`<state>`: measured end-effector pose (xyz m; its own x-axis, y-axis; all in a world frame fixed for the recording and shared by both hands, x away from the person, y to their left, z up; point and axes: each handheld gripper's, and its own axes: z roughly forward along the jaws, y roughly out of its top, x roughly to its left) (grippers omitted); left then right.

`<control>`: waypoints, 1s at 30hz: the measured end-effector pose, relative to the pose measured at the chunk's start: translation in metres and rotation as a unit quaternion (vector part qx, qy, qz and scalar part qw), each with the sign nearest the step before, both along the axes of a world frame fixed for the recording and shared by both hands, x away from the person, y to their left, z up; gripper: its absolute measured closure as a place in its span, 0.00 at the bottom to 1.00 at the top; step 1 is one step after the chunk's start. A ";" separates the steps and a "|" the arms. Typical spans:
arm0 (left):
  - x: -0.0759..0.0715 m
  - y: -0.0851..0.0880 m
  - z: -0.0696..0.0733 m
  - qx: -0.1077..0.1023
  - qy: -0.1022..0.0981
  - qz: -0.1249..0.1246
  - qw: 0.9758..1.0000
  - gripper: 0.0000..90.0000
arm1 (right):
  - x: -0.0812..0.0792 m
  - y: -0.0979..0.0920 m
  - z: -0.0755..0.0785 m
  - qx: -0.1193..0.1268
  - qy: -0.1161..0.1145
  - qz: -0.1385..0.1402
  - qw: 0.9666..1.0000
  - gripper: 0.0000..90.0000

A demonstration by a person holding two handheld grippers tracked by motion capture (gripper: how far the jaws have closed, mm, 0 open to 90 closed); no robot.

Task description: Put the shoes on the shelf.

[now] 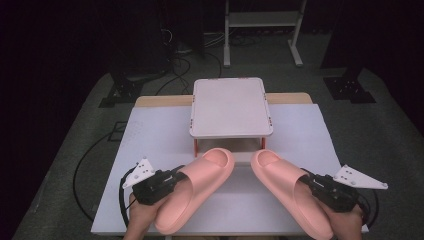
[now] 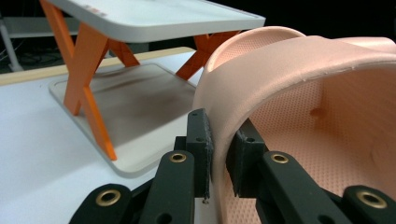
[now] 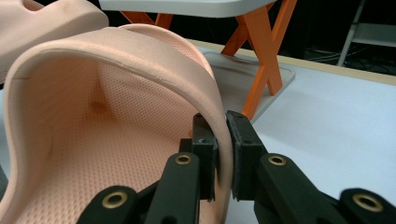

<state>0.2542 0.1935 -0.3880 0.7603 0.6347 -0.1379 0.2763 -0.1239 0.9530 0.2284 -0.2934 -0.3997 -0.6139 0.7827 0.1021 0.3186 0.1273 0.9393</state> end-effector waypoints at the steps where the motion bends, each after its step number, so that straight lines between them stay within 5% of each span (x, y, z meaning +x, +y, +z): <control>1: 0.000 0.000 0.000 0.000 0.000 0.000 1.000 0.89 | 0.000 0.000 0.000 0.000 0.000 0.000 1.000 0.91; 18: 0.006 -0.009 0.030 0.000 -0.023 -0.013 1.000 0.89 | -0.002 0.002 0.027 0.014 -0.023 0.002 1.000 0.91; 30: 0.022 -0.019 0.046 -0.004 -0.028 -0.016 0.999 0.89 | 0.010 0.011 0.043 0.023 -0.029 -0.003 0.999 0.91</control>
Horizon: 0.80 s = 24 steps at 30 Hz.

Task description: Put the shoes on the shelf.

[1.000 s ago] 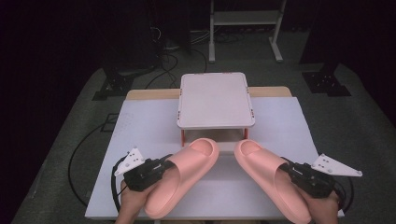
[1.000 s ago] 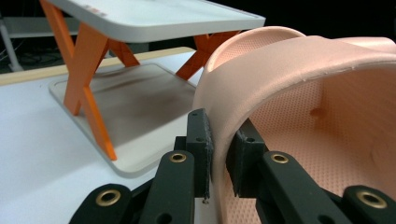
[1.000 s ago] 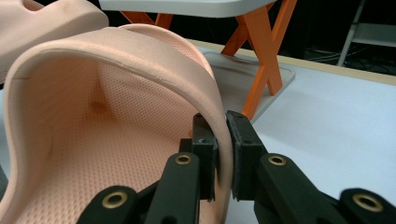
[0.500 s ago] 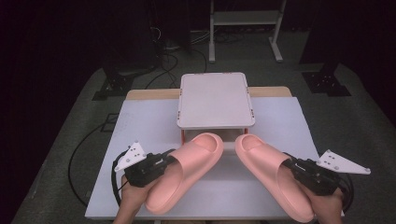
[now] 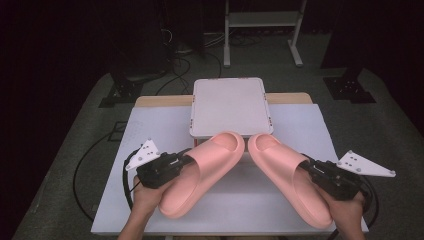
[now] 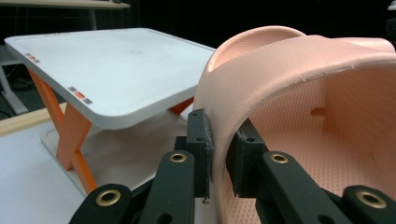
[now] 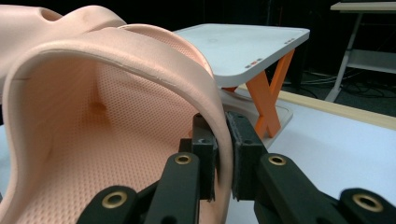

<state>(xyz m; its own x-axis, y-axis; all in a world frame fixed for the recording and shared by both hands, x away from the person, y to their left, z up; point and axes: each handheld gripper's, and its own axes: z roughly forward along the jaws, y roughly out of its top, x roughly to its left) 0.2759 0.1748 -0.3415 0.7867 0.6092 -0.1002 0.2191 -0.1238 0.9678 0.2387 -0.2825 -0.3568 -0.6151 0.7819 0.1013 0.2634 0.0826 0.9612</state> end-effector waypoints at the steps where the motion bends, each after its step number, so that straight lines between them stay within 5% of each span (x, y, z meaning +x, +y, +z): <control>1: 0.000 0.000 0.000 0.000 0.000 0.000 1.000 0.89 | 0.002 0.000 0.000 0.002 -0.002 0.000 1.000 0.91; 24: 0.041 0.000 0.026 0.000 -0.003 0.023 1.000 0.89 | 0.043 0.014 0.026 0.016 -0.003 -0.005 1.000 0.91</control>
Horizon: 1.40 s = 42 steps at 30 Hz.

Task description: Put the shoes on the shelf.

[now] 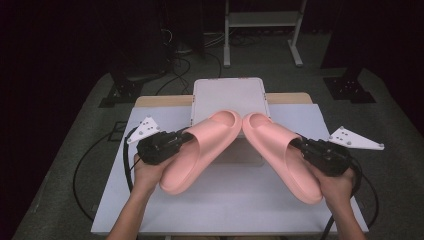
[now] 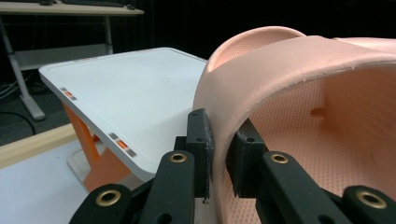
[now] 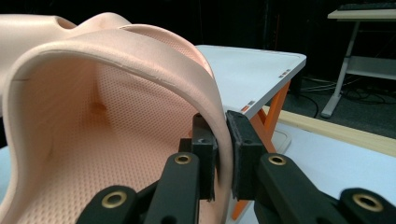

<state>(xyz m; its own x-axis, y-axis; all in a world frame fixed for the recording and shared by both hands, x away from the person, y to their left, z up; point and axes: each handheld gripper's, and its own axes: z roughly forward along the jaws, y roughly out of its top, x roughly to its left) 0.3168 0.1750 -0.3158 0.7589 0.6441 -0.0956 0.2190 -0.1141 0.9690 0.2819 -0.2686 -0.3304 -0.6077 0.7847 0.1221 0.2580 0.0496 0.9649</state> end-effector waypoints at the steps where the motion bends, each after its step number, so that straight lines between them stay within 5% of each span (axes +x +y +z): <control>1: 0.002 0.000 0.001 0.002 -0.003 0.001 1.000 0.89 | 0.000 0.000 0.000 0.000 0.000 0.000 1.000 0.91; 15: 0.033 0.003 0.013 0.007 0.000 0.023 1.000 0.89 | 0.028 0.013 0.015 -0.007 -0.001 -0.018 1.000 0.91; 27: 0.059 -0.003 0.019 0.018 0.016 0.036 0.999 0.89 | 0.054 0.015 0.018 -0.003 0.022 -0.038 0.999 0.91; 42: 0.076 -0.005 0.023 0.021 0.028 0.053 0.998 0.88 | 0.078 0.021 0.025 -0.013 0.030 -0.048 0.998 0.90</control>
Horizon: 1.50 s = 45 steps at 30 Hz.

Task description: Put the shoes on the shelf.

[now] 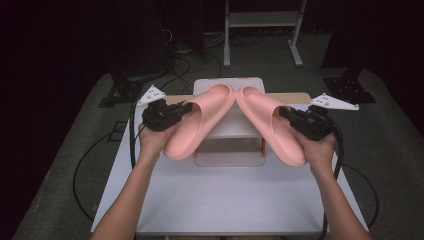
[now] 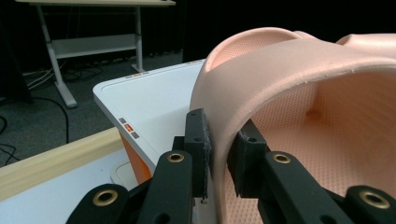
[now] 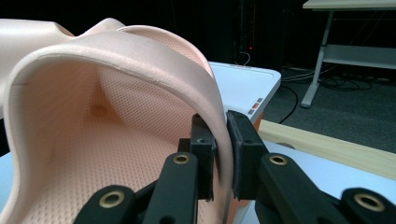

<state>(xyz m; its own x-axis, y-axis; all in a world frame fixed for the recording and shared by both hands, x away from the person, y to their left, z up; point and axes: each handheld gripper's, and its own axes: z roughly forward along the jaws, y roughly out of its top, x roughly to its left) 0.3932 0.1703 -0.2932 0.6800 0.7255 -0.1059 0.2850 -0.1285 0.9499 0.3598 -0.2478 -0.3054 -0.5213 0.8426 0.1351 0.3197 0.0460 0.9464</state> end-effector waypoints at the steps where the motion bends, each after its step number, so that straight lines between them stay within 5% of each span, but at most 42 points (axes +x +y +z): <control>1: 0.001 0.000 0.000 0.002 0.001 0.002 1.000 0.88 | 0.001 0.000 0.000 0.000 0.001 -0.001 1.000 0.90; 45: 0.050 -0.017 -0.005 -0.013 0.042 0.045 0.998 0.82 | 0.050 0.021 0.001 -0.005 0.026 -0.041 0.999 0.84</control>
